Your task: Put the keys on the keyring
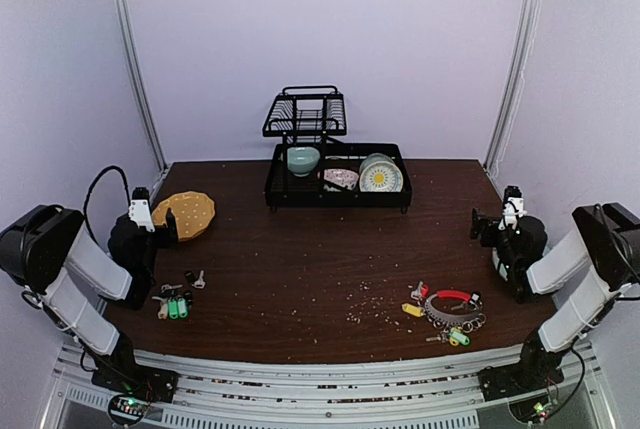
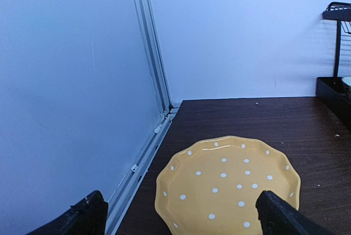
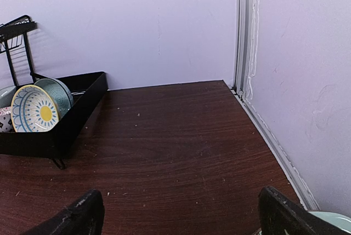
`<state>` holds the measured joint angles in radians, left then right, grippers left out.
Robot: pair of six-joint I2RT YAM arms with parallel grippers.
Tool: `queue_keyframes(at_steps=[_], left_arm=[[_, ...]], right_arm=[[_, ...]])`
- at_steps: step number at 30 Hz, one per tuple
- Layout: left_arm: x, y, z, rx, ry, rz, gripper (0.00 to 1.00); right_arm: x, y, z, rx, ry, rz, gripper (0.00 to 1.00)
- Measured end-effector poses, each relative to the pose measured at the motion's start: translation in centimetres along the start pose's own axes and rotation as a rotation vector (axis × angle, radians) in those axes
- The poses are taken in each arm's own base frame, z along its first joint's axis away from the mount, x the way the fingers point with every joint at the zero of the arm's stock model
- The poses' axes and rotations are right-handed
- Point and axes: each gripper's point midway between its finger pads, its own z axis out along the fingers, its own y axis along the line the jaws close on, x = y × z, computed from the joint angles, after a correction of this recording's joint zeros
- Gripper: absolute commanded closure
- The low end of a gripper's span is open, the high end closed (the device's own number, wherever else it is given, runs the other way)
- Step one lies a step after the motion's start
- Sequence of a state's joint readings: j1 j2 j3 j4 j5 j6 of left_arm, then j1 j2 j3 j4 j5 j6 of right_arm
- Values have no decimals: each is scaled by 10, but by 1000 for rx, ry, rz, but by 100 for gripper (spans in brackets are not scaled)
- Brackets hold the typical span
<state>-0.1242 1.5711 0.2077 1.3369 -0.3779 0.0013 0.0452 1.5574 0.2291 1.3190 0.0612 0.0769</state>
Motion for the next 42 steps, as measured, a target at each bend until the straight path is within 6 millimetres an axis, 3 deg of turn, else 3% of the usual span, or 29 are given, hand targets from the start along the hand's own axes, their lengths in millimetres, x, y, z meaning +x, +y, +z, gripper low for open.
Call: queue_keyframes(at_steps=[13,15,17,19,21,22,24,26,28,30,33,37,40,42], left_arm=[[1,3,3,17,8,-11,2],[-1,4,4,13,27,-9,2],[-22,7,6,7,13,-25,2],[-63,7,10,22,-59,-65,2],[-105,4,15,55,-125,-114,2],[-126,0,18,79,-148,-144,2],[-163,-10,18,137,-174,-196,2],[-187,-29,10,212,-163,-233,2],[-199,-52,-5,296,-132,-249,2],[-206,-80,-26,402,-89,-248,2],[-210,-118,-57,570,-29,-226,2],[-201,-154,-89,758,52,-181,2],[-184,-169,-100,828,125,-141,2],[-174,-177,-101,861,178,-120,2]], right_arm=[[1,0,-1,3,15,-1,0],[-8,0,-2,6,29,3,0],[-37,2,1,8,15,33,0],[-87,9,4,-21,-49,91,3],[-137,31,0,-146,-111,156,14],[-153,46,-5,-240,-122,191,21],[-164,81,-16,-440,-83,246,29],[-150,111,-22,-566,50,298,31],[-122,140,-30,-608,235,319,33],[-85,171,-52,-605,444,289,38],[-45,191,-85,-549,651,215,43],[13,170,-123,-366,891,90,34],[44,141,-140,-219,1031,26,42],[56,129,-147,-142,1091,27,41]])
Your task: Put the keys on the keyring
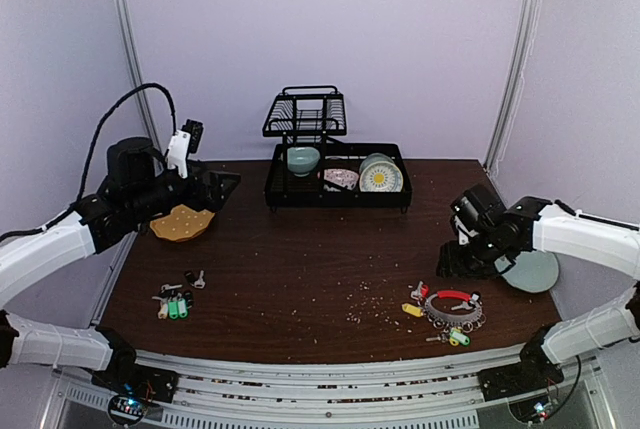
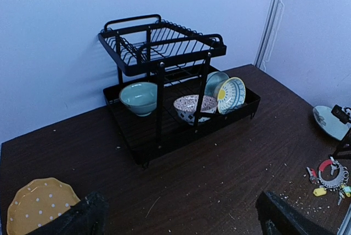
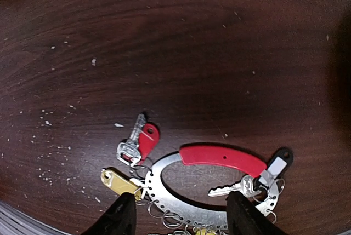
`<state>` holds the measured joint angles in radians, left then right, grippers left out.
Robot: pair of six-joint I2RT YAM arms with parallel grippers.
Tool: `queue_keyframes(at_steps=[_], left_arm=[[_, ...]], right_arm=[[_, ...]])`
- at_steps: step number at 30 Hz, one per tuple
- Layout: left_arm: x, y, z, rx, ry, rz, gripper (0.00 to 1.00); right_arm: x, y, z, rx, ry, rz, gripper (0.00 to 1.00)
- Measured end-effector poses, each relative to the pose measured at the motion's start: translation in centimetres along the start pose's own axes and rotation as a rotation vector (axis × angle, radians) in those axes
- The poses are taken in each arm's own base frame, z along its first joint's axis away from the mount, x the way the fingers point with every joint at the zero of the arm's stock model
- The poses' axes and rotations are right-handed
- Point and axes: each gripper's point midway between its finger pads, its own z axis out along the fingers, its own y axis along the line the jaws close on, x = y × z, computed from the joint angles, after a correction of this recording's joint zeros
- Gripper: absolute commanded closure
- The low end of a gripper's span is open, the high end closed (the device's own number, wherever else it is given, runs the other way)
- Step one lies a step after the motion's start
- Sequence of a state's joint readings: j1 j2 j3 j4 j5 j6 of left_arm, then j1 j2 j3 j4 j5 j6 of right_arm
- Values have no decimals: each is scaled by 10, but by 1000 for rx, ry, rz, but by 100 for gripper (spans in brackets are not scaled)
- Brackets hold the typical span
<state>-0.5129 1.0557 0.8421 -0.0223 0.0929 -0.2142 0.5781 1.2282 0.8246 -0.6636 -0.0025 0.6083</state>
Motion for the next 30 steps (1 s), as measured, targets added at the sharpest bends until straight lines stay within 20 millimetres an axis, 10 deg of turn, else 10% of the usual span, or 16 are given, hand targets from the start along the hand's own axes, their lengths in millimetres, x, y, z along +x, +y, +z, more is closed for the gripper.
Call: queue_keyframes(at_steps=[12,20,26,30], left_arm=[[15,-16,10,85,65,43,2],[13,-16,0,81,44,73,2],[12,-14,-1,68,40,88,2],[12,-11,0,52,40,93,2]], right_arm=[[50,-21,36,72,84,419,46],[43,-9,65,88,103,476,49],[17,28,81,26,93,413,50],[-10,109,101,-63,117,230,50]])
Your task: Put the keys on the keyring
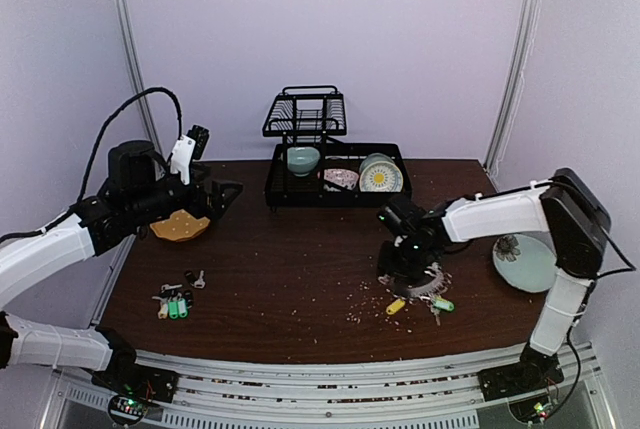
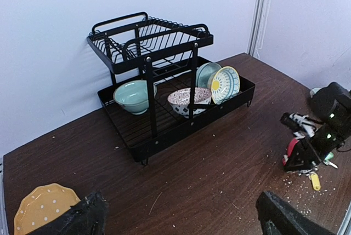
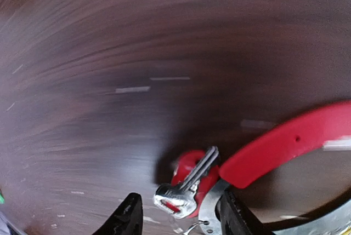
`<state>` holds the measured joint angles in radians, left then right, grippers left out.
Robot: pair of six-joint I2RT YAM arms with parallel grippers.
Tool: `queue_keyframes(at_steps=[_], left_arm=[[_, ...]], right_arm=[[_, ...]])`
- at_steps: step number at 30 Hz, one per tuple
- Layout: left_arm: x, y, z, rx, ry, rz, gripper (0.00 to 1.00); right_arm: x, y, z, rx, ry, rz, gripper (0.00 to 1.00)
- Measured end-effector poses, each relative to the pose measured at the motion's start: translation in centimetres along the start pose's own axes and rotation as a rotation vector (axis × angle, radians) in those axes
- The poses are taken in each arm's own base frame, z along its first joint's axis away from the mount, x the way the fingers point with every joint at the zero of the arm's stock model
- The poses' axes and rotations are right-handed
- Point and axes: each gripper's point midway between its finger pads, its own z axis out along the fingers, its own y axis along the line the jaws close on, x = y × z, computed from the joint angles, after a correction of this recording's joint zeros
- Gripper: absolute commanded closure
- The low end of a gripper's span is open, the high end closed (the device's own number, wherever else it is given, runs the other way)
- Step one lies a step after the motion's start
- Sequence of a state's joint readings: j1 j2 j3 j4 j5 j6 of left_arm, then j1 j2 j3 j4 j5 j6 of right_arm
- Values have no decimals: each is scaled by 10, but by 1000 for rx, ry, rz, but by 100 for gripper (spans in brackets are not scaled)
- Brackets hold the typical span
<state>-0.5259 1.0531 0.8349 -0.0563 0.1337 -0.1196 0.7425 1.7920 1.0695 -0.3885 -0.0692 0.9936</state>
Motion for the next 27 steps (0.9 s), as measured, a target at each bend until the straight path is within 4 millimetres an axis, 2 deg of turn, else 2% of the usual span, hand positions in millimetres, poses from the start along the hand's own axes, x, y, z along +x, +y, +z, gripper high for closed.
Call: queue_keyframes(at_steps=[2,5,6,8,11,13,17,22,27], left_arm=[[0,1,0,-5,0,3,2],[1,3,0,-14,2,7,2],[1,3,1,-18,3,9,2],[1,4,1,-24,5,10,2],[4,5,4,-27,15,13,2],[7,6,5,-28,22,15,2],[11,7,7,-36,37,15,2],[14,9,10,-42,49,17,2],[18,10,12,-46,60,18,2]], right_arm=[[7,50,11,-51,24,-137,50],[44,126,24,-148,75,-372,50],[61,144,25,-174,93,-452,50],[89,163,24,-201,125,-559,51],[120,165,19,-209,183,-662,50],[123,162,17,-208,203,-686,49],[115,152,9,-186,223,-711,48],[94,160,-23,-235,168,-733,50],[73,165,-44,-220,89,-730,60]])
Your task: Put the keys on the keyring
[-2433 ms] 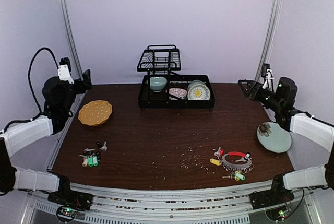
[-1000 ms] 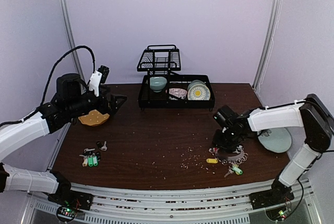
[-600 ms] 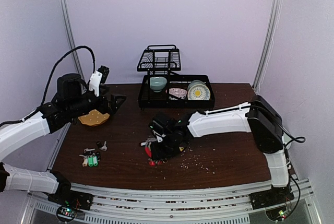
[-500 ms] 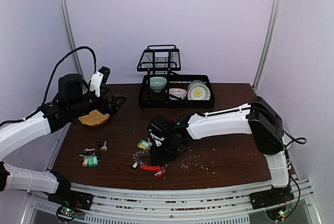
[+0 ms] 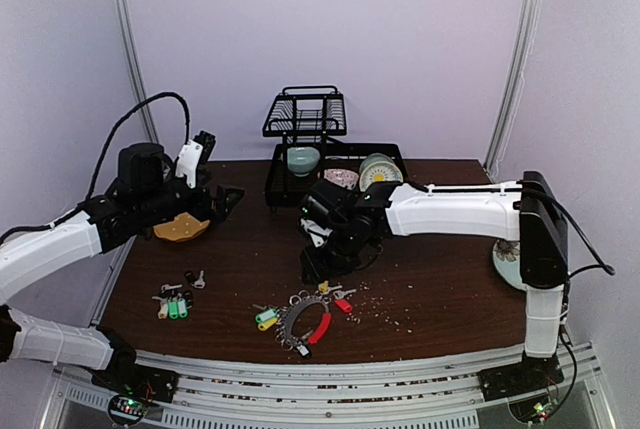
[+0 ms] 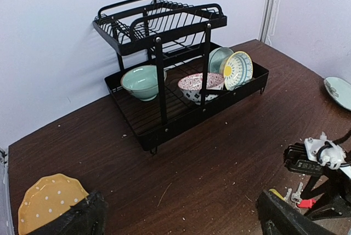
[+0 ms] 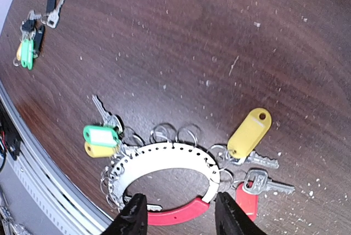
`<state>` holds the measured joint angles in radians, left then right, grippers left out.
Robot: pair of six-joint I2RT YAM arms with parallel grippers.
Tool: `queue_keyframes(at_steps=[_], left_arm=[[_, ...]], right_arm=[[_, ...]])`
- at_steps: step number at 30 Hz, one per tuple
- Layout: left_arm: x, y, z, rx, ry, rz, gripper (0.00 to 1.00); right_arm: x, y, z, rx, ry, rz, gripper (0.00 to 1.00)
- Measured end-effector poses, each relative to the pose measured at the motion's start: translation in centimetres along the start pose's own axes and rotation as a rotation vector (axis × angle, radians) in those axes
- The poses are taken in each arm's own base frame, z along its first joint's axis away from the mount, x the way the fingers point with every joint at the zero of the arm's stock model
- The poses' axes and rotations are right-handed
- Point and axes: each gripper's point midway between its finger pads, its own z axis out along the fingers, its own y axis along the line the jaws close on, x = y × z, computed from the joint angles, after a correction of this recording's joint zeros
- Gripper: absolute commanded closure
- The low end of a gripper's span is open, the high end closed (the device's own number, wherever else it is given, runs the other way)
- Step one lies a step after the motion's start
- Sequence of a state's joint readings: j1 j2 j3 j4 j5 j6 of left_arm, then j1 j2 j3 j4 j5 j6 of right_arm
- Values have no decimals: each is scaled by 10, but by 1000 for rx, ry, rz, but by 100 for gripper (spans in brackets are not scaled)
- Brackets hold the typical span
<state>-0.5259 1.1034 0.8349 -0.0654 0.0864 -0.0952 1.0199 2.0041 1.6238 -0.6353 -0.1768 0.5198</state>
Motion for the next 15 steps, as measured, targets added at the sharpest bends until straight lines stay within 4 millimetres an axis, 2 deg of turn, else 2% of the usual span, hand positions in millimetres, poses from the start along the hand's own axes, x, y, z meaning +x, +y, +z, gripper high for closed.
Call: queue_keyframes(at_steps=[4,6,12,15], left_arm=[[4,0,3,0,14,-1,2],[8,0,4,0,27,-2,2],[11,0,6,1,39,-3,2],[13,0,8,2,47,-3,2]], right_arm=[[-14,10,1,-13,-28,-29,67],[-17,16,10,-34,-28,-43,69],[2,17,47,-85,68,-43,72],[8,18,58,-111,100,-38,80]])
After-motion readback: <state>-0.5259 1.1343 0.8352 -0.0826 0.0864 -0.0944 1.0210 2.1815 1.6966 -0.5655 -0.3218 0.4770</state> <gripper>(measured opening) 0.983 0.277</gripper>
